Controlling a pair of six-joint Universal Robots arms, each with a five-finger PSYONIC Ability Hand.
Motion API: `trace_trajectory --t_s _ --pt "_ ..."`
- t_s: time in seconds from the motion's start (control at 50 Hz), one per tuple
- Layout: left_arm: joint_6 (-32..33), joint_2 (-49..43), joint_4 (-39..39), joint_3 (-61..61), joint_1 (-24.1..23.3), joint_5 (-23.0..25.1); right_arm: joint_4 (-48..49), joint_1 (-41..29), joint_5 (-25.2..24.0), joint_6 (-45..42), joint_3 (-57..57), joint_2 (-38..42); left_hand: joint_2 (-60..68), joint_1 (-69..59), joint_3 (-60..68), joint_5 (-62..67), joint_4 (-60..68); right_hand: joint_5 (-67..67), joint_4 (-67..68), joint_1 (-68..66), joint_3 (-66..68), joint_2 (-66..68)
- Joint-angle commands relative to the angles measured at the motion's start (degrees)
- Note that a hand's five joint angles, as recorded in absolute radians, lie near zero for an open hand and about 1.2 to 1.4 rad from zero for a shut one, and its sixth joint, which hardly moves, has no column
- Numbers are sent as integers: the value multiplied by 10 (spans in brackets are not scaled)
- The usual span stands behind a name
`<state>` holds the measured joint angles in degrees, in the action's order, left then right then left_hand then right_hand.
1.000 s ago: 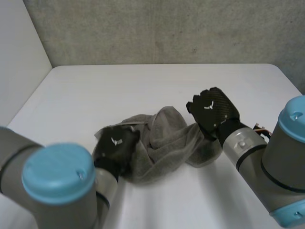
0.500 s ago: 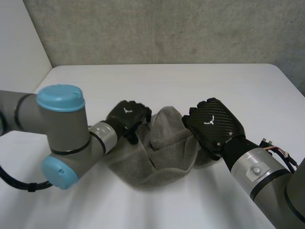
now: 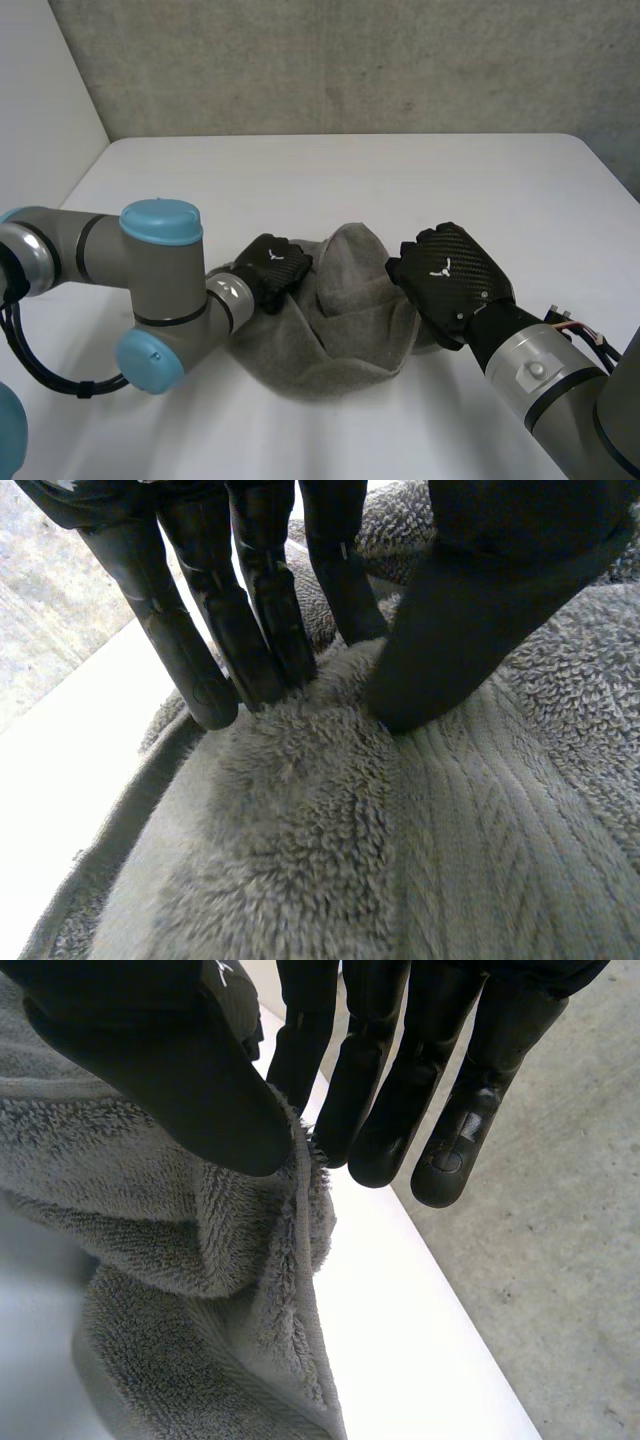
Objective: Fold the towel.
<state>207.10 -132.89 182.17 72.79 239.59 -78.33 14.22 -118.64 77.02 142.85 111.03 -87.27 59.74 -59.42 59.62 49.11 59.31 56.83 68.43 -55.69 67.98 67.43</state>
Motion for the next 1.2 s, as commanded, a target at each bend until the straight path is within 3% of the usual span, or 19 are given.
trace_trajectory --t_s 0.02,0.34,0.44,0.52,0.6,0.66,0.8,1.02,1.06,1.2 --pt "1 35 2 29 0 -17 0 1 4 1 -5 3 184 -188 186 191 189 132 116 -243 120 126" --pt "2 51 14 66 0 -19 -3 0 5 1 -8 30 92 -95 93 98 96 132 116 -243 120 126" --pt "2 41 15 63 0 -22 -2 1 5 1 -8 30 -39 36 -38 -33 -35 132 116 -243 120 126" --pt "16 42 12 69 0 -25 -1 2 5 1 -8 30 -3 -1 -1 4 2 132 116 -243 120 126" --pt "41 64 14 93 1 -43 1 9 8 2 -10 30 202 -206 204 209 207 132 116 -243 120 126" --pt "45 82 16 104 2 -51 -1 26 32 3 -19 30 203 -206 204 209 207 132 116 -243 120 126" --pt "29 233 22 160 -3 -69 -17 39 107 8 -69 26 203 -206 204 209 207 132 116 -243 120 126" --pt "-84 433 6 147 11 -89 -215 46 111 4 -243 -38 203 -206 204 209 207 132 116 -243 120 126" --pt "-86 445 -7 147 14 -90 -275 46 99 2 -281 -38 203 -206 204 209 207 132 116 -243 120 126" --pt "-88 444 -62 155 32 -92 -336 53 66 -9 -309 -17 203 -206 204 209 207 132 116 -243 120 126"
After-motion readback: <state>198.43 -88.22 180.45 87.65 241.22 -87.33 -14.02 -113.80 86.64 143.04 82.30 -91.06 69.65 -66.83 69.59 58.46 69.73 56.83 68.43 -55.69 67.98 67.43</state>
